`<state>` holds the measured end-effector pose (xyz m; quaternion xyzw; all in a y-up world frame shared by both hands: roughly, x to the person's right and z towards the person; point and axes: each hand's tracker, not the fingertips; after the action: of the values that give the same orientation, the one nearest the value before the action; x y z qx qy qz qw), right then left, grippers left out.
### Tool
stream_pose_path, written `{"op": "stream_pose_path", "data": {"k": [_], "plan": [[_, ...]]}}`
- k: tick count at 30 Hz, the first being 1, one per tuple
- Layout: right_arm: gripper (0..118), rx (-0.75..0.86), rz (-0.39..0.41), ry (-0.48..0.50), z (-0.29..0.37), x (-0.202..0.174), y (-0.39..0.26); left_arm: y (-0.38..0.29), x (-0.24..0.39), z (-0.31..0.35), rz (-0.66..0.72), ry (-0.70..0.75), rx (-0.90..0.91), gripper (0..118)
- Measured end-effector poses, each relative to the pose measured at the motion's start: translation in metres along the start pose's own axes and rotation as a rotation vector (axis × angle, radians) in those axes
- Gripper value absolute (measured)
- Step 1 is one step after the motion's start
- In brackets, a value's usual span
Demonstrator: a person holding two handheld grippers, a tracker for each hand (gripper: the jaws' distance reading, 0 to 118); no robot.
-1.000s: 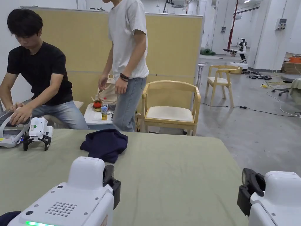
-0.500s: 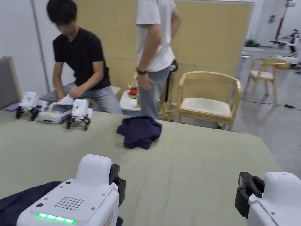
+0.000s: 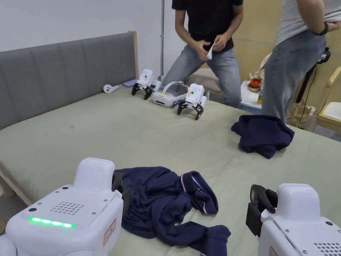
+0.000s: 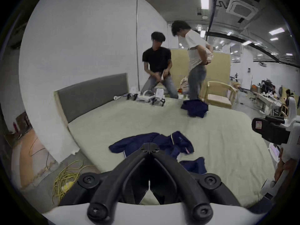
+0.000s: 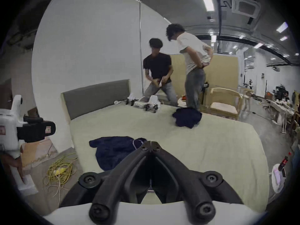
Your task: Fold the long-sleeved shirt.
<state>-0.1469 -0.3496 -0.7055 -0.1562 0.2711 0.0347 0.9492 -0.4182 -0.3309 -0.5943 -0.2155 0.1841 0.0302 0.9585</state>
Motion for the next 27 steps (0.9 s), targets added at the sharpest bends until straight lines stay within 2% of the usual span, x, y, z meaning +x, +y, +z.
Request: {"op": "stream_pose_path", "data": {"k": [6,7,8,9,10,11,12,16,18,20,21,23,25,26,27], "plan": [[0,-0.130,0.001,0.014,-0.024,-0.003,-0.034,-0.051,-0.001,-0.073,0.090,-0.070,-0.173,1],[0,-0.155,0.002,0.013,-0.029,-0.003,-0.040,-0.058,0.001,-0.090,0.103,-0.080,-0.204,9],[0,-0.176,0.004,0.008,-0.034,-0.002,-0.045,-0.063,0.001,-0.106,0.115,-0.104,-0.226,24],[0,-0.193,0.009,0.009,-0.042,-0.002,-0.054,-0.065,0.001,-0.124,0.124,-0.165,-0.236,48],[0,-0.210,0.010,0.009,-0.047,-0.001,-0.058,-0.066,0.002,-0.141,0.134,-0.210,-0.242,85],[0,-0.223,0.013,0.007,-0.052,-0.001,-0.061,-0.063,0.004,-0.158,0.132,-0.243,-0.242,104],[0,-0.235,0.016,0.006,-0.057,0.000,-0.065,-0.056,0.007,-0.180,0.102,-0.263,-0.247,111],[0,-0.284,0.020,0.005,-0.075,0.004,-0.074,-0.028,0.026,-0.267,-0.041,-0.226,-0.218,110],[0,-0.307,0.016,0.004,-0.084,0.006,-0.078,-0.023,0.034,-0.317,-0.073,-0.225,-0.249,105],[0,-0.327,0.017,0.002,-0.091,0.009,-0.084,-0.028,0.046,-0.358,-0.125,-0.199,-0.283,86],[0,-0.341,0.019,0.001,-0.094,0.010,-0.087,-0.032,0.053,-0.376,-0.157,-0.201,-0.292,86],[0,-0.370,0.026,-0.004,-0.100,0.013,-0.093,-0.049,0.068,-0.404,-0.217,-0.219,-0.356,79],[0,-0.395,0.036,-0.014,-0.103,0.016,-0.098,-0.068,0.084,-0.428,-0.278,-0.217,-0.489,72],[0,-0.400,0.038,-0.017,-0.103,0.018,-0.100,-0.077,0.088,-0.434,-0.286,-0.216,-0.519,62],[0,-0.403,0.038,-0.020,-0.103,0.020,-0.101,-0.082,0.093,-0.435,-0.301,-0.221,-0.506,46]]}}
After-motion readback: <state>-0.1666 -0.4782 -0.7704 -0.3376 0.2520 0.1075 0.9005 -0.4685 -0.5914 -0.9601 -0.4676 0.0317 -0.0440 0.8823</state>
